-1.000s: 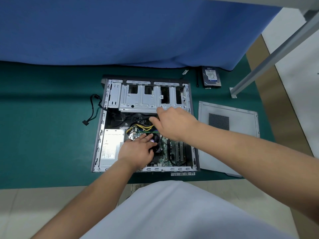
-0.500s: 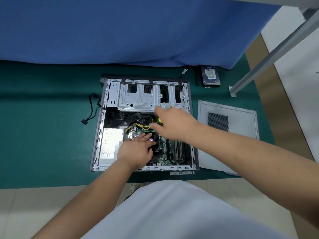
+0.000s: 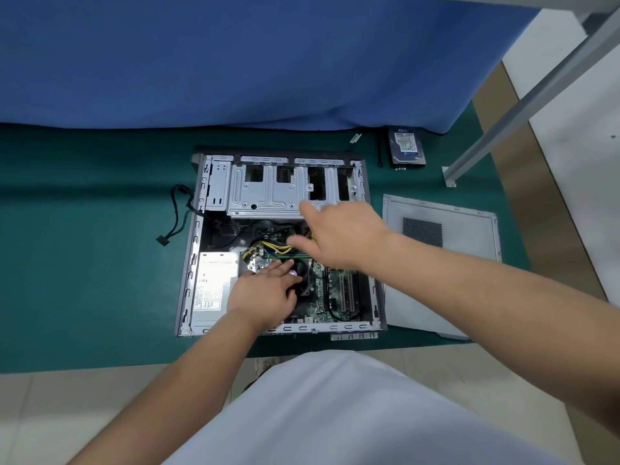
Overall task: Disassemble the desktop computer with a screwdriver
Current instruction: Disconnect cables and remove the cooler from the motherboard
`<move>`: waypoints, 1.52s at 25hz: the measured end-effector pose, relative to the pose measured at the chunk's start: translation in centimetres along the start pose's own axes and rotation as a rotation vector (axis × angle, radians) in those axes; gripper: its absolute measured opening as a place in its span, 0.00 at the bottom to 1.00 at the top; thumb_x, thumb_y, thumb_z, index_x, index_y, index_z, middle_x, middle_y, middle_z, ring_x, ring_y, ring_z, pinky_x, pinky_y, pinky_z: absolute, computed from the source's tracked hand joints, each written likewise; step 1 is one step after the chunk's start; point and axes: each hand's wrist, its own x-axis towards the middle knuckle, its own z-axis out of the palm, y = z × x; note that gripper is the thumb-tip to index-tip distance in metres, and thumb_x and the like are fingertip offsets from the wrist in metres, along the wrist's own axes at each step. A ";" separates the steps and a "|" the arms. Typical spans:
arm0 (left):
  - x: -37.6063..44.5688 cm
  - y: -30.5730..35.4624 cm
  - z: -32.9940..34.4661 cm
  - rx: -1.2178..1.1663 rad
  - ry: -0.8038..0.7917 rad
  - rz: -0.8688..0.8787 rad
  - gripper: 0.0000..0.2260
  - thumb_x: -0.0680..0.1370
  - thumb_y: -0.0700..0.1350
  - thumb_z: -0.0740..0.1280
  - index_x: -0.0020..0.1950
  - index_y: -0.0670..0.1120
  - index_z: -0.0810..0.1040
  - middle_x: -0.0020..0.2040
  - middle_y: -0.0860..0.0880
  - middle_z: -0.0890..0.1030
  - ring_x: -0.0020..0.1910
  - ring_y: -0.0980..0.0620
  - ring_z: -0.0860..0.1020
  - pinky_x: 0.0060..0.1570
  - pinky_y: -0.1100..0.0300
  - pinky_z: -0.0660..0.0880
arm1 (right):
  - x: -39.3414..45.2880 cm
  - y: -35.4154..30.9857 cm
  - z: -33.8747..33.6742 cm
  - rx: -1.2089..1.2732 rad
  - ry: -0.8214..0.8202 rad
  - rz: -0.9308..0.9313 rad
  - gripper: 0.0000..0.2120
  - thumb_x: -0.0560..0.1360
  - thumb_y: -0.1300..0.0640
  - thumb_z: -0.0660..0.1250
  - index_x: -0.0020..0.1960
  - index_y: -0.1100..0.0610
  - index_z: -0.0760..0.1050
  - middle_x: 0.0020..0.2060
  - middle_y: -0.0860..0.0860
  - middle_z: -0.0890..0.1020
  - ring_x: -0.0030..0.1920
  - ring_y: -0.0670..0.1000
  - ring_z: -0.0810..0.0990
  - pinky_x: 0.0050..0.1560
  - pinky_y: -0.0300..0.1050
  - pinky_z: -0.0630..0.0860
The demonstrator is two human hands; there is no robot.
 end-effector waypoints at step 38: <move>0.1 -0.1 0.2 0.010 0.014 -0.002 0.21 0.82 0.58 0.54 0.76 0.65 0.68 0.82 0.60 0.58 0.80 0.58 0.58 0.69 0.51 0.68 | -1.9 2.0 3.2 0.539 0.054 0.028 0.13 0.79 0.52 0.67 0.59 0.49 0.65 0.36 0.46 0.76 0.37 0.51 0.78 0.36 0.51 0.77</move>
